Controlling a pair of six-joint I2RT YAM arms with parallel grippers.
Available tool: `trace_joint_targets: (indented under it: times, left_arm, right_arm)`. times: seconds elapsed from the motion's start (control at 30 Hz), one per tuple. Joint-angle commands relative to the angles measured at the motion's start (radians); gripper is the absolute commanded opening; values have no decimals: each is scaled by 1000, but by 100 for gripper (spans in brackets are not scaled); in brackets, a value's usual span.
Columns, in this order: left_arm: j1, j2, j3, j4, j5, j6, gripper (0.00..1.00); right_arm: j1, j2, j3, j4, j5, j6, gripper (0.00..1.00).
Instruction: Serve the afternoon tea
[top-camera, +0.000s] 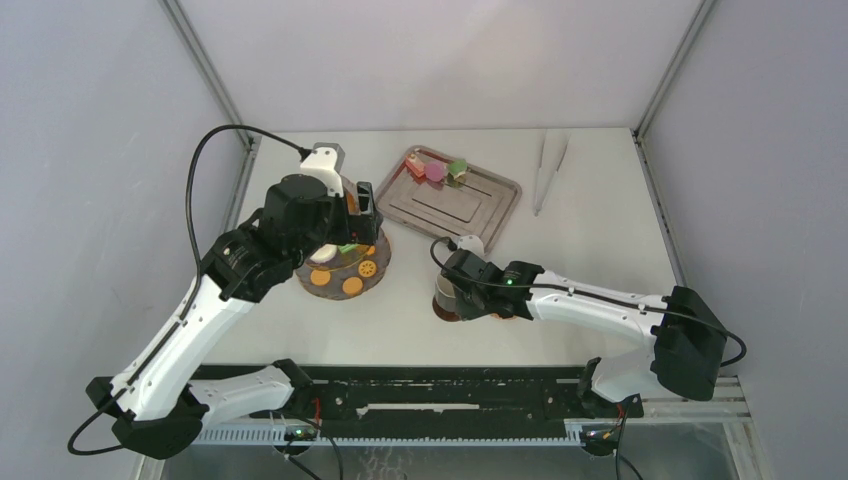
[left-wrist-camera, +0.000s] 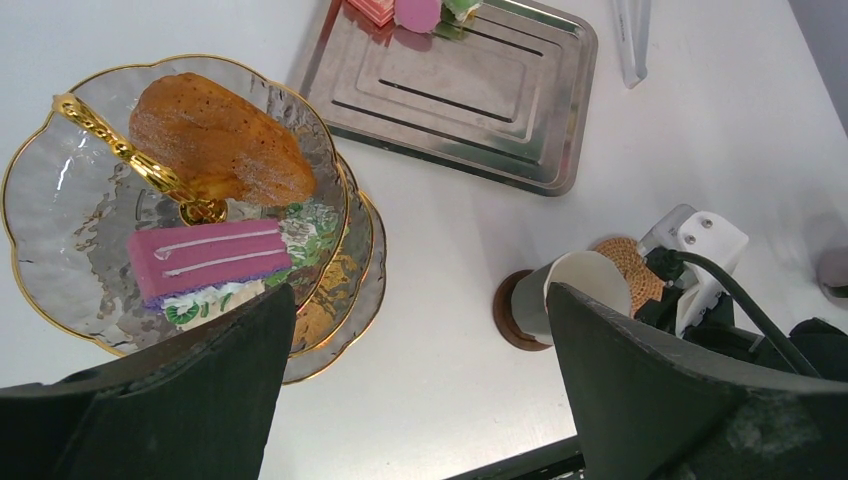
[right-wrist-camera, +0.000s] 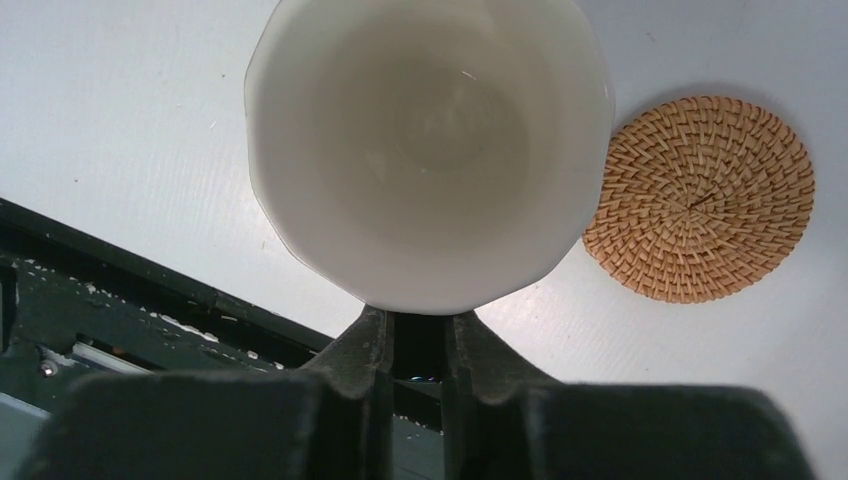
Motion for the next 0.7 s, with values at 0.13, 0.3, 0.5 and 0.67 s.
trace_joint_targets:
  times: [0.13,0.3,0.5,0.67]
  left_arm:
    - [5,-2,19,31,11,9,100]
    - [5,8,-5,64,16,31,100]
    - [3,-29,-41,156,129,47,100]
    - [2,-6,-36,167,198,86,100]
  right_arm:
    - [8,-84,68,-12,8,-7,54]
    - [6,-206,138,-159,143,-10,66]
    - [-160,-404,90,-495,430,278,68]
    - [-537,-512,36,-650,431,386,68]
